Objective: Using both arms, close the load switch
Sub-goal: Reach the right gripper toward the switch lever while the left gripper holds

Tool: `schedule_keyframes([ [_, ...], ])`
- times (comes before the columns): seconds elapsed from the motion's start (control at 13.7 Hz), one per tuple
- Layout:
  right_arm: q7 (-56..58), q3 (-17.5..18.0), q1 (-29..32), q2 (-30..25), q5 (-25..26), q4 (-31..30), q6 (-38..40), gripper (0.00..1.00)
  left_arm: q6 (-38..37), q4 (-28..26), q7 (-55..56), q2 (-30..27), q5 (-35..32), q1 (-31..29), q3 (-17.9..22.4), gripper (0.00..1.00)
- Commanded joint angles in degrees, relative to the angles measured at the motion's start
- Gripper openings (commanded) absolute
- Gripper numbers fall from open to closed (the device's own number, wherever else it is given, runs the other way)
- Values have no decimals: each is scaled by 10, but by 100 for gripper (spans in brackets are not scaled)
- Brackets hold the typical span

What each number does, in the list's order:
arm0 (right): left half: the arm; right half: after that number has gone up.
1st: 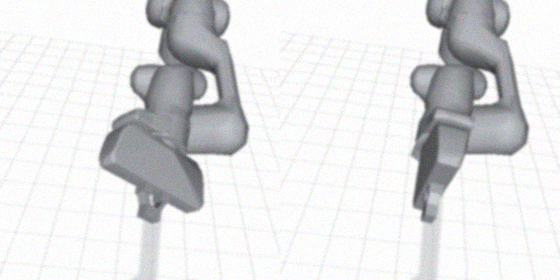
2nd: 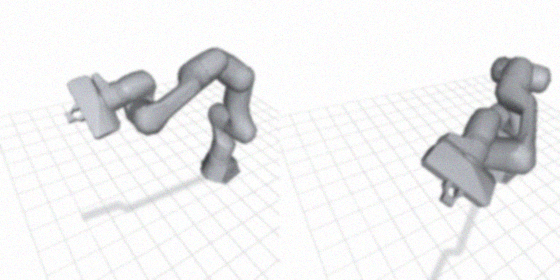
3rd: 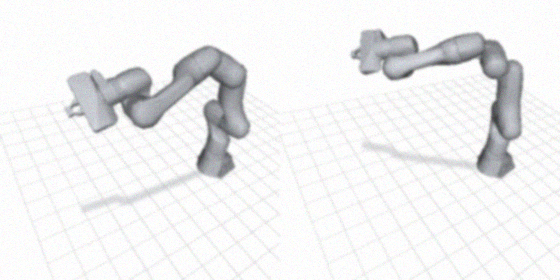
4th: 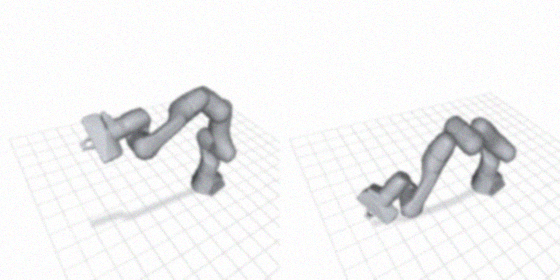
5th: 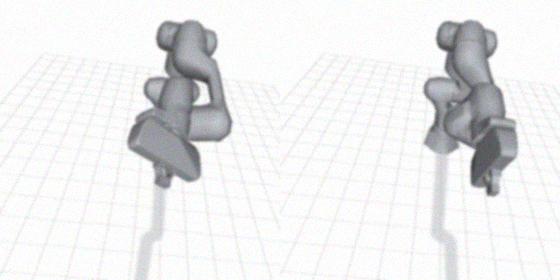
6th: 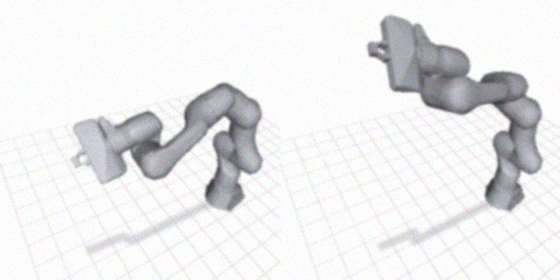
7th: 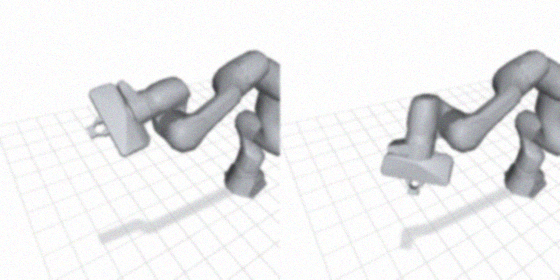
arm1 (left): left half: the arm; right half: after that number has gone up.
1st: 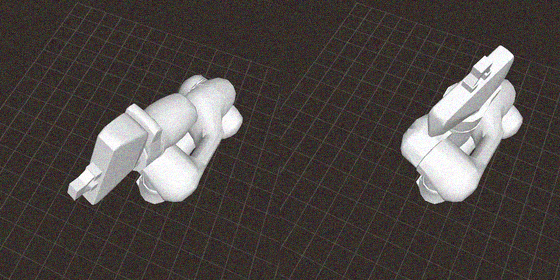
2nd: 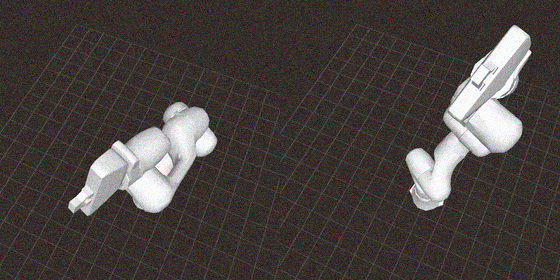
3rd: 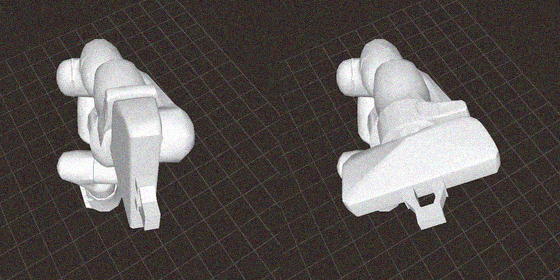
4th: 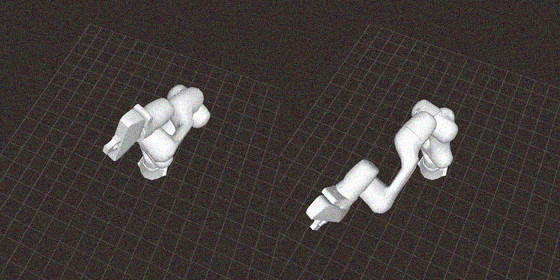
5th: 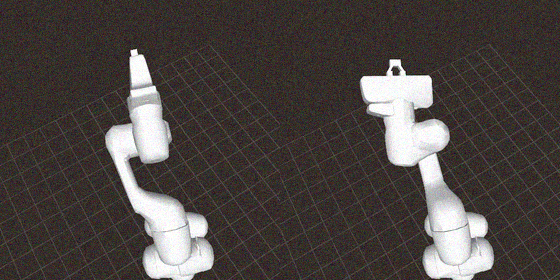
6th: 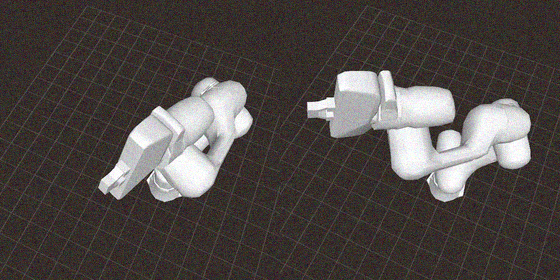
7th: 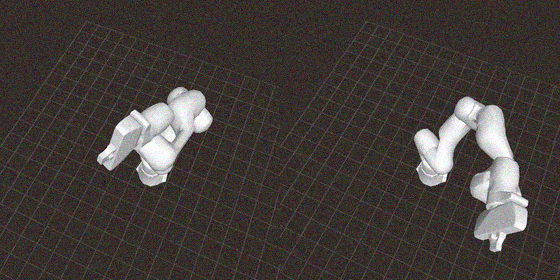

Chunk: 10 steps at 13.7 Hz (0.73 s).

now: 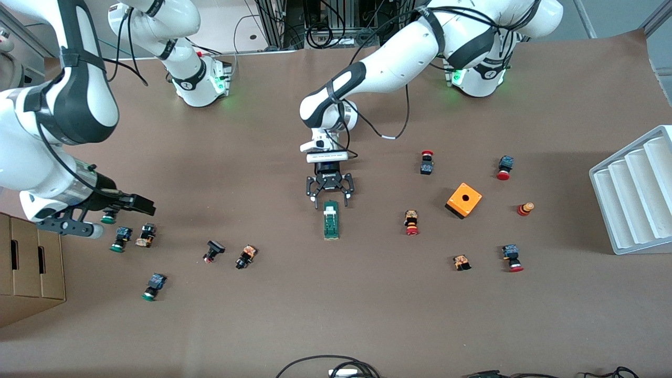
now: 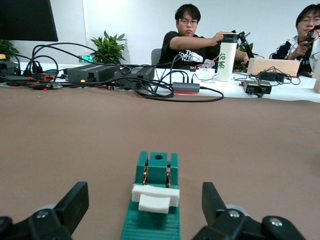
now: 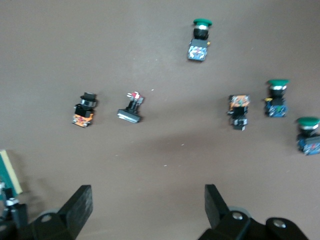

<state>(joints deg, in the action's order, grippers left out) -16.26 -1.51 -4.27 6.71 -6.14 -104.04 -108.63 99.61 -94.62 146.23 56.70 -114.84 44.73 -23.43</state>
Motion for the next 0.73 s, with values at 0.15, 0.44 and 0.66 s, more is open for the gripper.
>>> schedule_keyframes([
  [0.15, -129, 38, -7, 13, -32, -1, -20, 100, -12, 29, 7, 24, -30, 5, 7, 100],
  [0.44, -234, 67, -7, 22, -68, 0, -32, 100, -12, 54, 6, 45, -32, 11, 8, 100],
  [0.66, -280, 85, -7, 29, -83, 1, -46, 100, -12, 65, 5, 54, -32, 15, 8, 100],
])
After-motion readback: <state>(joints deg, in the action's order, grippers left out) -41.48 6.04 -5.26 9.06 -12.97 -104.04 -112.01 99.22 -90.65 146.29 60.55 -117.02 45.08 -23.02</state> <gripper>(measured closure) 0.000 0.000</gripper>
